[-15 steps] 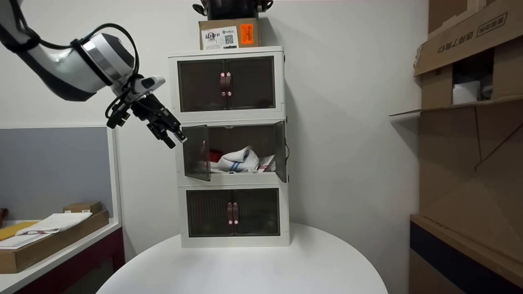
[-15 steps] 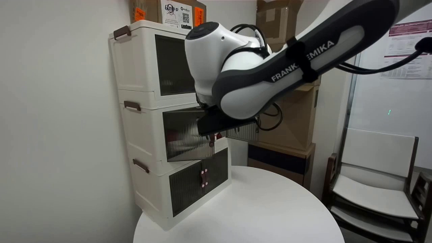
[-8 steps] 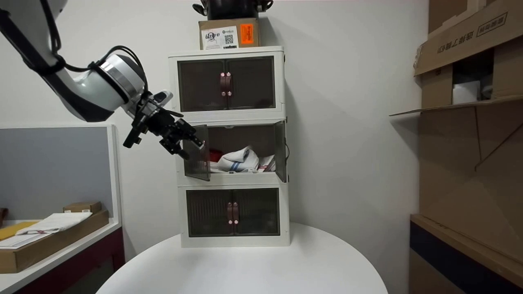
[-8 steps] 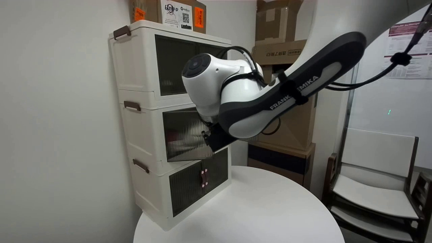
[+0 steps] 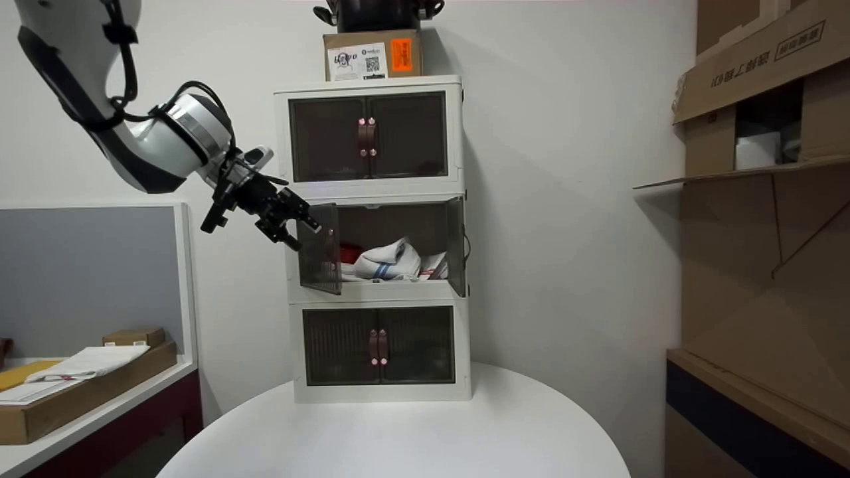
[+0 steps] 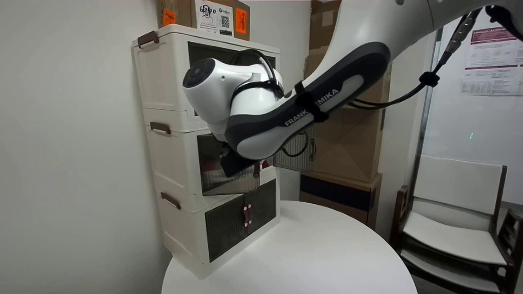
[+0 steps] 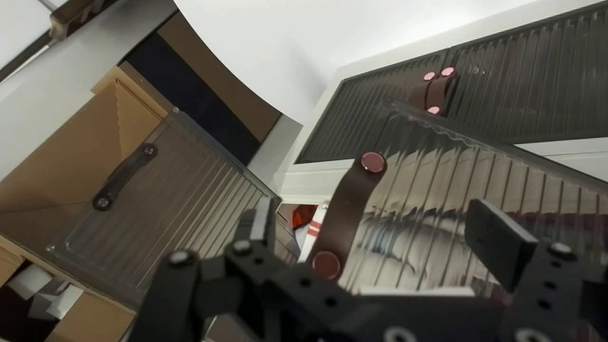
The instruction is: Close the left door of the middle cabinet, close the right door of the middle cabinet
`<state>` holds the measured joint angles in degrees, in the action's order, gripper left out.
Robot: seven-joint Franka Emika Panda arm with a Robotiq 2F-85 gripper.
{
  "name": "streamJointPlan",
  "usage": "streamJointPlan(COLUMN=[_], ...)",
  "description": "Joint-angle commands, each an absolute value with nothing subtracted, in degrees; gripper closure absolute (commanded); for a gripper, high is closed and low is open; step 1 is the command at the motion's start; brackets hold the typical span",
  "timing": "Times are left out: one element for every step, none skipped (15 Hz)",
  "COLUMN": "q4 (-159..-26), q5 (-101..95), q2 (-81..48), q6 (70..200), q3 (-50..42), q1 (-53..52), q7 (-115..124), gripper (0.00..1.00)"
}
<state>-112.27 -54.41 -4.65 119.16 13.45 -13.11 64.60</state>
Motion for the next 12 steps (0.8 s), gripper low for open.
streamJointPlan(q4=[-104.7, -103.0, -101.3, -99.5, -97.7, -95.7, -93.6, -91.8, -89.7, -88.0, -86.0, -84.3], q5=[-55.1, -55.6, -55.9, -56.7, -57.8, -58.9, -59.7, -60.6, -61.3, -61.9, -62.3, -62.6], q2=[-9.4, -10.6, -11.7, -13.0, -14.3, -15.8, -17.4, -18.8, -20.4, -21.9, -23.5, -25.0], q6=[116.1, 116.4, 116.5, 116.4, 116.4, 116.3, 116.2, 116.3, 116.2, 116.3, 116.4, 116.5], q3=[13.4, 13.1, 12.9, 12.5, 12.2, 11.8, 11.5, 11.1, 10.6, 10.2, 9.7, 9.1], q1=[-14.9, -15.1, -15.2, -15.5, -15.7, -15.9, -16.1, -16.3, -16.5, -16.7, -16.8, -16.9], q7=[64.8, 64.7, 64.5, 65.1, 65.5, 65.6, 65.3, 65.1, 64.8, 64.6, 64.0, 63.6], gripper=[0.0, 0.0, 0.0, 0.0, 0.0, 0.0, 0.0, 0.0, 0.0, 0.0, 0.0, 0.0])
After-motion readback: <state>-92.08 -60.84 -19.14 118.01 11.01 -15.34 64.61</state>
